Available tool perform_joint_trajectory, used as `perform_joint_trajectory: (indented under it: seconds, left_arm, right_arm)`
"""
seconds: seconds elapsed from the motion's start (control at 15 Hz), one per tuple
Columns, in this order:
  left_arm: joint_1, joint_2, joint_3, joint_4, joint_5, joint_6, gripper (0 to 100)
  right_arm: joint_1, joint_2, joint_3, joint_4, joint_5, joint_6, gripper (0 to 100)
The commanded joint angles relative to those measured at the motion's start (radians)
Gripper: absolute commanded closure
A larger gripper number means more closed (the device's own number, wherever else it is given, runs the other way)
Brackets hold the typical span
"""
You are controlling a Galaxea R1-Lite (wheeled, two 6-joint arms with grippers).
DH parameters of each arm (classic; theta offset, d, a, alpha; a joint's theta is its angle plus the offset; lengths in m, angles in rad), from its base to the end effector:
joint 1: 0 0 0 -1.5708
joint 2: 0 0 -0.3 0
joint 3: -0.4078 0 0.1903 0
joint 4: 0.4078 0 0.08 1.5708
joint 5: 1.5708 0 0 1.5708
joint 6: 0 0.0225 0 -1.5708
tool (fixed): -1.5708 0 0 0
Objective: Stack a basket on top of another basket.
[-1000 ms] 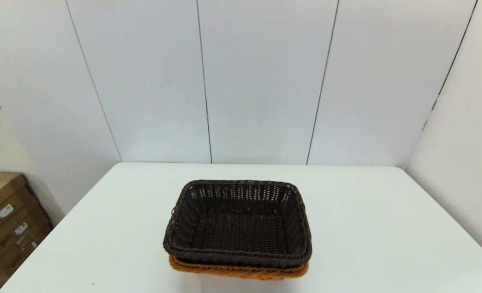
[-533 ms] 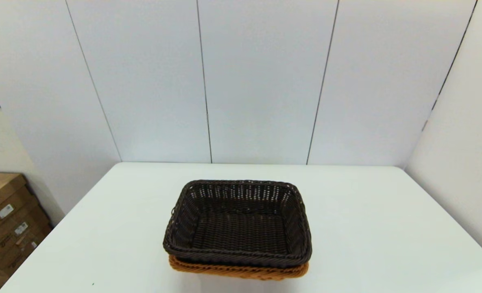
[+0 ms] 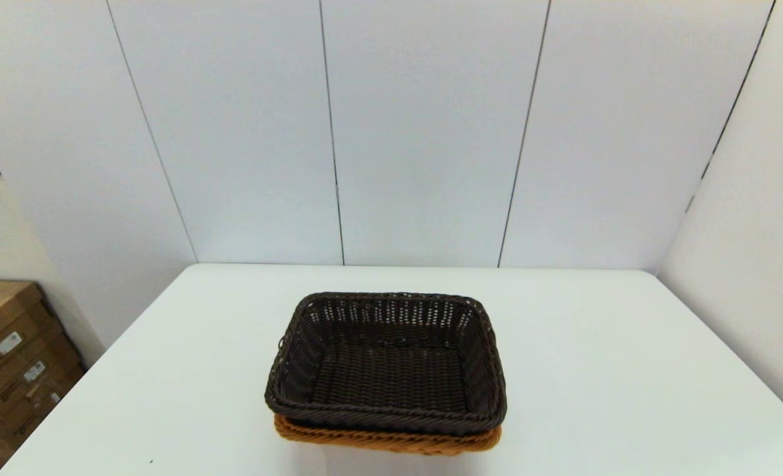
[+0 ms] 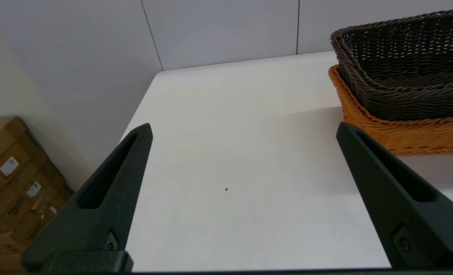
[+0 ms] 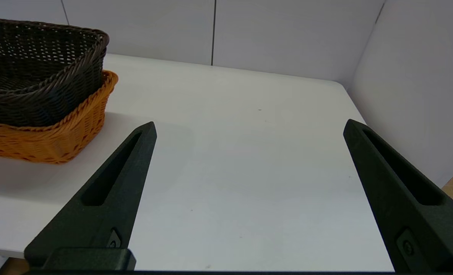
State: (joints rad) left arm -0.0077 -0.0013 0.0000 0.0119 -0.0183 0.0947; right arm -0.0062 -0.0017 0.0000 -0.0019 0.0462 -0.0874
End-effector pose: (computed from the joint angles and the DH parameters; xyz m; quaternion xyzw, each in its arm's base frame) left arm -0.0229 -0.0002 0.0742 0.0473 0.0047 -0.0132 0.9988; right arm -0.0230 0.0012 0.0756 -0.0437 -0.0027 0.0199 0.9988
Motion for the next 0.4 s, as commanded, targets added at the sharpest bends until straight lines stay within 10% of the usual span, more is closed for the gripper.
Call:
perform_joint_trajectory:
  seconds: [0.07, 0.4]
  left_arm:
    - [0.000, 0.000, 0.002, 0.000, 0.000, 0.000, 0]
    - [0.000, 0.000, 0.002, 0.000, 0.000, 0.000, 0]
  right_arm:
    - [0.000, 0.002, -0.002, 0.000, 0.001, 0.014, 0]
    - [0.000, 0.002, -0.002, 0.000, 0.000, 0.017, 0]
